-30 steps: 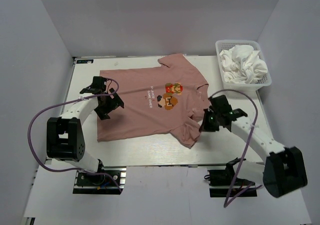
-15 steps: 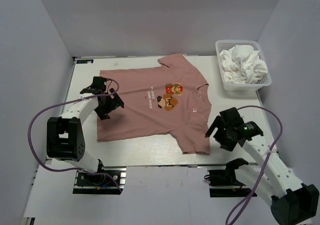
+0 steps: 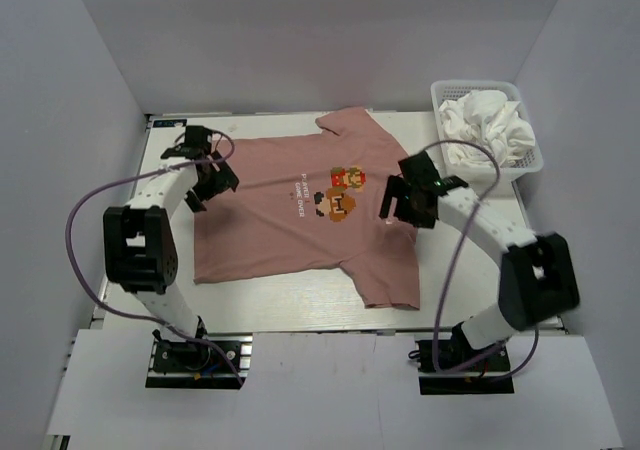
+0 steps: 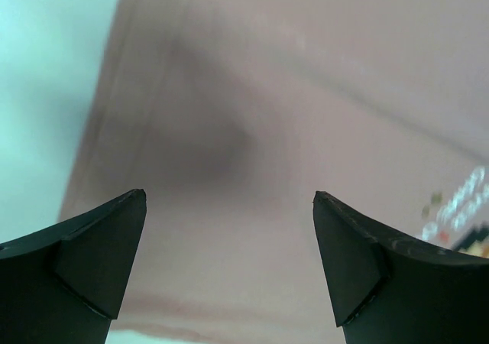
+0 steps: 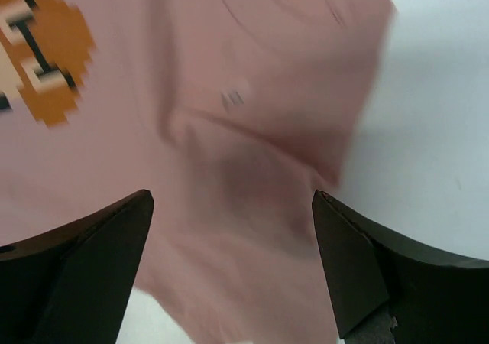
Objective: Fold and stack the t-shirts
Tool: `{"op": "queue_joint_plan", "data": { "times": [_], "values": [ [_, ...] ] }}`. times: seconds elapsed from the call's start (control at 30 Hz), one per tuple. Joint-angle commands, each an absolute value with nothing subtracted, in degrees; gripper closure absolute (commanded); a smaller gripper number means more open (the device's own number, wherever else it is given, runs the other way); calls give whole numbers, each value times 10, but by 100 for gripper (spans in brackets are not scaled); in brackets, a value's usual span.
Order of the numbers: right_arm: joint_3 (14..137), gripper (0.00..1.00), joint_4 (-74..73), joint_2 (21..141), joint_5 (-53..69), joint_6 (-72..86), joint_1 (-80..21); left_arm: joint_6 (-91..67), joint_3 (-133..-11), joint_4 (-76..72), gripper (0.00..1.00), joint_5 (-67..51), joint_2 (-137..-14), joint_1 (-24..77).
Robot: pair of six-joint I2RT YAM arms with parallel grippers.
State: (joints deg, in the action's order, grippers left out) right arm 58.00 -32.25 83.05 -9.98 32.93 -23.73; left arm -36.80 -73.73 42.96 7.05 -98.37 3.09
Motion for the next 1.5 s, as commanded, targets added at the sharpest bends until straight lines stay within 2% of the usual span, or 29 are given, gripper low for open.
{"op": "queue_joint_plan", "data": {
  "times": [0.0,0.13,0.27,0.67,0.73,0.87,1.13,1.23,1.47],
  "values": [
    [663,10,-239,920,-99,268,-242,-342,-812,443,0,148,-1049,22],
    [764,10,-245,1055,-96,251,-241,-309,-912,434,0,131,-1139,22],
    [804,10,-288,1125,-128,273,-229,-291,-979,415,0,132,-1203,22],
    [808,10,-281,1175,-113,302,-170,-249,-1185,411,0,32,-1411,22],
    [832,10,-278,1183,-109,301,-163,-249,-1231,425,0,19,-1433,22],
    [867,10,-267,1186,-82,261,-157,-255,-1247,419,0,-2,-1429,22],
    [903,10,-236,1096,-19,207,-175,-244,-1189,442,0,49,-1284,22],
    [848,10,-210,1022,-18,207,-192,-266,-1096,454,0,77,-1184,22],
    [600,10,-179,787,-49,273,-214,-423,-705,469,0,148,-913,22]
  ]
}}
